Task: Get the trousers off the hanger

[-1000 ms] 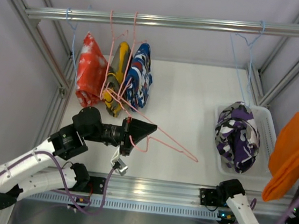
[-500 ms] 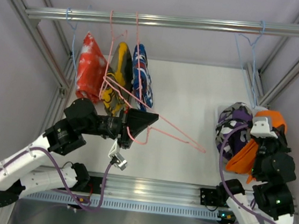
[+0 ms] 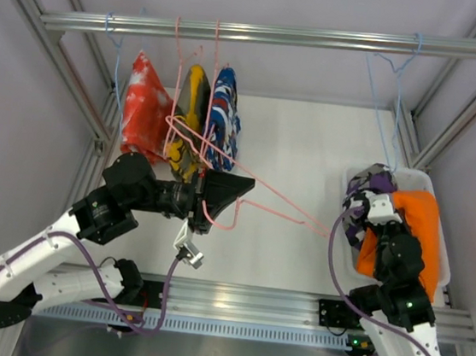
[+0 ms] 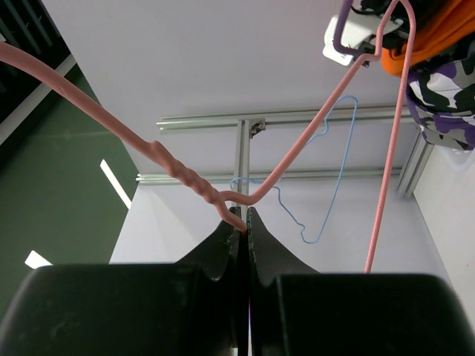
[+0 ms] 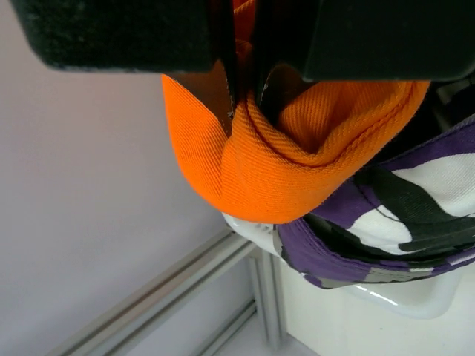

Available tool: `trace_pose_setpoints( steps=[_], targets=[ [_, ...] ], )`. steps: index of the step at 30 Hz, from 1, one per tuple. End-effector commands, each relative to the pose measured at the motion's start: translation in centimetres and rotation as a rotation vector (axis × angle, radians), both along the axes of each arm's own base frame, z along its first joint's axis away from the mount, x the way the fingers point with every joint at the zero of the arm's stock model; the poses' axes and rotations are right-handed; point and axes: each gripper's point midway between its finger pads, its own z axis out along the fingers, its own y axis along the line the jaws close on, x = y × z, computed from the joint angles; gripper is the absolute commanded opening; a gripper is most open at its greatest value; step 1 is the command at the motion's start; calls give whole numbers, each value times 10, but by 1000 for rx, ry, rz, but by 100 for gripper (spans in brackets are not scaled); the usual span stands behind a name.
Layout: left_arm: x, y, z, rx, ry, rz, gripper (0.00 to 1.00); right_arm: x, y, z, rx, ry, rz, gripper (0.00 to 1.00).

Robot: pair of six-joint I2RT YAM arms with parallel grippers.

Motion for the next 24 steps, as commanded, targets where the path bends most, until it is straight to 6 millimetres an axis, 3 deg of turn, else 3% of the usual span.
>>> trace_pose_setpoints(
  steps=[1,8,9,12,16,23,24],
  targets=[
    [-12,4,35,-73,-91,-44,0,22,25,-33,50,76,101,0],
    [-11,1,41,-72,-107,-50,0,50,46,-75,59,226,183,0],
    [-11,1,41,-70,-111,-48,0,54,50,-88,82,290,204,0],
    [-11,2,43,-72,-120,-44,0,61,55,-100,115,409,248,0],
    [-11,3,40,-63,-117,-35,0,61,65,-89,114,409,346,2],
    [-14,7,33,-48,-129,-36,0,26,84,-18,148,173,482,37],
    [-14,7,31,-44,-129,-38,0,21,83,3,158,124,483,40]
  ],
)
